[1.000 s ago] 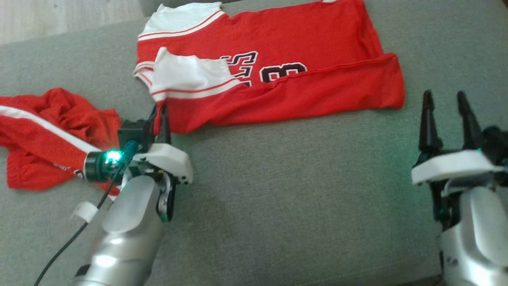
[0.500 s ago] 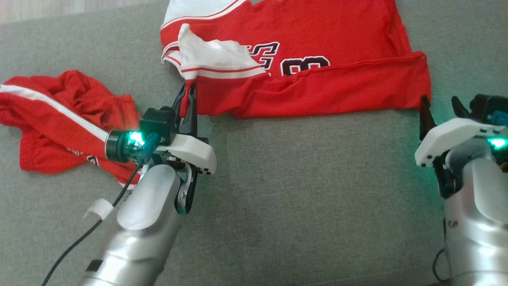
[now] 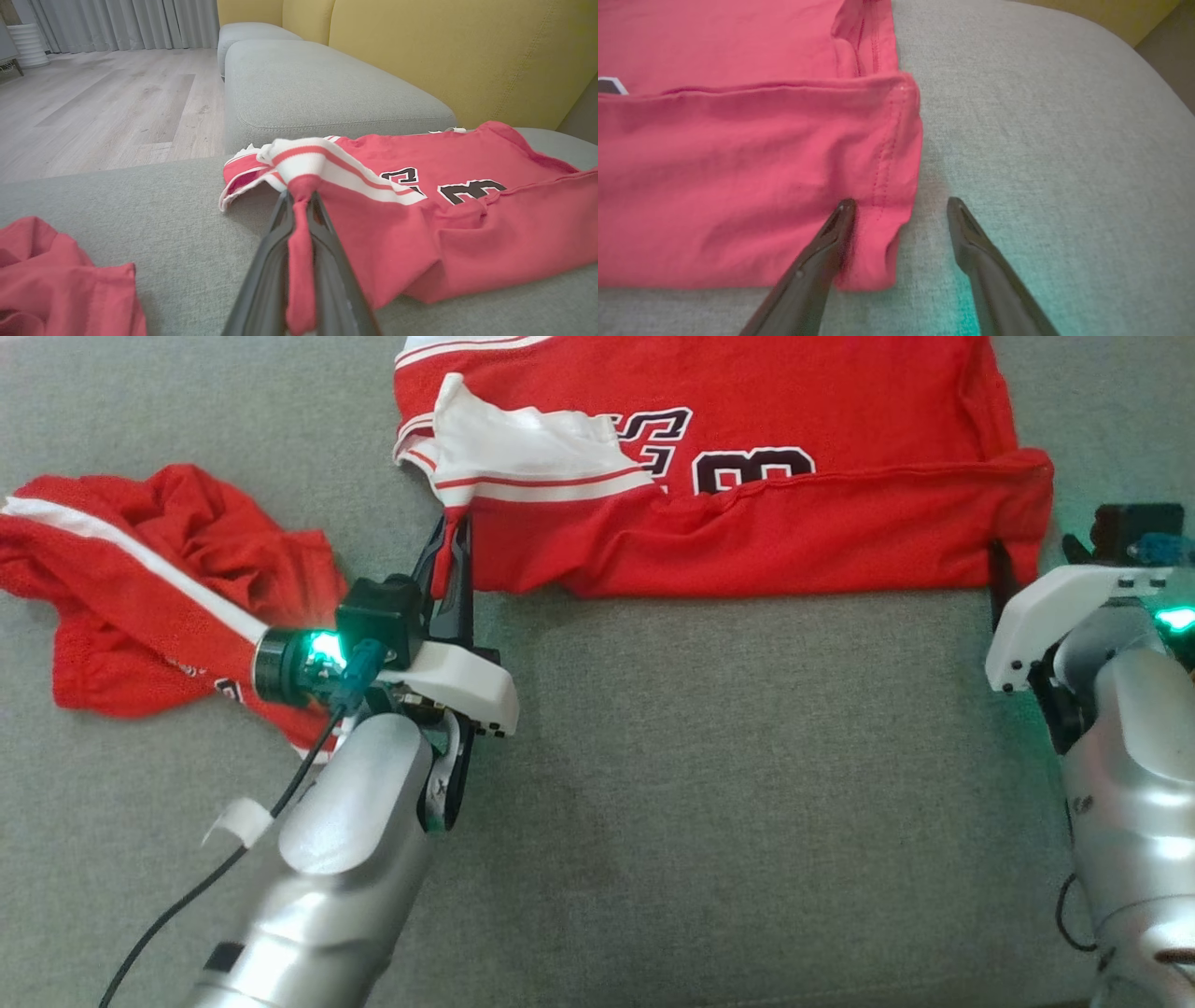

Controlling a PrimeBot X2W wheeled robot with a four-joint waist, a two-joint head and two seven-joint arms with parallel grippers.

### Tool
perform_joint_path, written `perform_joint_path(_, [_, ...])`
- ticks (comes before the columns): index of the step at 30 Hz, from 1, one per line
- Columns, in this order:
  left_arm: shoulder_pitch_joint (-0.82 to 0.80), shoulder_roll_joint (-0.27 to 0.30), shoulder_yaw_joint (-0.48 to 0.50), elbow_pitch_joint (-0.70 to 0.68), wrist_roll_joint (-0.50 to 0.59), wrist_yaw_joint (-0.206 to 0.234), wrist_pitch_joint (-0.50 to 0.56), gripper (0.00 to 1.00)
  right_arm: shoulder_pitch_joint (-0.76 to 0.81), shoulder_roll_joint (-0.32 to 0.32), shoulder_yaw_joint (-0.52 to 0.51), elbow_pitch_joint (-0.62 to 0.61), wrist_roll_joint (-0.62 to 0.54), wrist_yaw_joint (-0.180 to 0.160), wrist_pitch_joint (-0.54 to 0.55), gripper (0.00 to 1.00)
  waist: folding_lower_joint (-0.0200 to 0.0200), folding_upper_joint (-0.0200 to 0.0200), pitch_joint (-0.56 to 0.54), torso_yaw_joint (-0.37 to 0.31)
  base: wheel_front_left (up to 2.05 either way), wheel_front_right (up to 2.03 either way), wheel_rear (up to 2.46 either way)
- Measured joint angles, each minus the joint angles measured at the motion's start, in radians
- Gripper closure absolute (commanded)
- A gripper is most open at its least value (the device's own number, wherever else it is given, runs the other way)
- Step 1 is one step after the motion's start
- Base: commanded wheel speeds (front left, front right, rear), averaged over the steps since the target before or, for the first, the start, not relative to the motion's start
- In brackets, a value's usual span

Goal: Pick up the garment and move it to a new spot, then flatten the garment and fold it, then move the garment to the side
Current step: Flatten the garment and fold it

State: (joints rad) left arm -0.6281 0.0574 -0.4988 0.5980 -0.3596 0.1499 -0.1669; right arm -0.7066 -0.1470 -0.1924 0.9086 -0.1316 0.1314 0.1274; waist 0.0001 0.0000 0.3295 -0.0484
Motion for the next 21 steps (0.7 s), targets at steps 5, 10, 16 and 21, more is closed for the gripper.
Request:
perform_joint_path(5, [0.000, 0.000, -0.004, 0.000, 0.000, 0.002, 0.007, 1.00, -0.026, -0.030, 0.065, 0.048, 0.027, 0.000, -0.013, 1.00, 0.0000, 0.0000, -0.001, 0.008, 0.00, 0.00, 0.00])
perform_joint_path(10, [0.000, 0.003, -0.004, 0.008, -0.001, 0.010, 0.007, 1.00, -0.027, -0.047, 0.093, 0.078, 0.046, 0.000, -0.039, 1.00, 0.0000, 0.0000, -0.019, 0.007, 0.00, 0.00, 0.00])
perform_joint_path(16, [0.016, 0.012, -0.004, 0.031, -0.012, 0.012, 0.007, 1.00, -0.017, -0.085, 0.125, 0.108, 0.066, 0.000, -0.068, 1.00, 0.0000, 0.0000, -0.060, -0.003, 0.00, 0.00, 0.00])
perform_joint_path(21, [0.060, 0.020, -0.005, 0.050, -0.022, 0.015, 0.014, 1.00, 0.006, -0.117, 0.159, 0.112, 0.097, 0.000, -0.076, 1.00, -0.0001, 0.0000, -0.101, -0.019, 0.00, 0.00, 0.00])
